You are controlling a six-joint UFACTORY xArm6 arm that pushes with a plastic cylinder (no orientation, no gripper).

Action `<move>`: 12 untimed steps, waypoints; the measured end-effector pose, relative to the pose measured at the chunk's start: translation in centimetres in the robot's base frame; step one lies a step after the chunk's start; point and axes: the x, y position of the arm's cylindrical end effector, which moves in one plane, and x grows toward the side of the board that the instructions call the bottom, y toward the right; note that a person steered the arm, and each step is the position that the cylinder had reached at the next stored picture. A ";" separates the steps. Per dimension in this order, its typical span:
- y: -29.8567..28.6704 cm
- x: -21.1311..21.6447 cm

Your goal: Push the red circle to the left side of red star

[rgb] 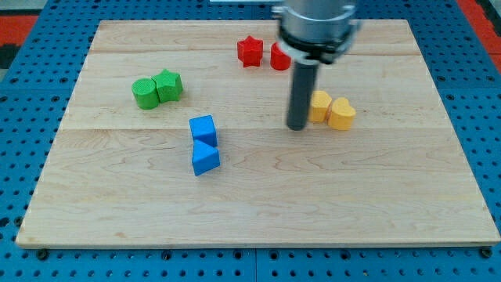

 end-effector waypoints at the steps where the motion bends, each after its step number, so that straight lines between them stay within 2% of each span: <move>1: 0.1 -3.5; 2: 0.1 -5.3; 3: 3.9 -8.3; 5: 3.3 -12.0; 8: 0.7 -13.5; 12: 0.4 -14.1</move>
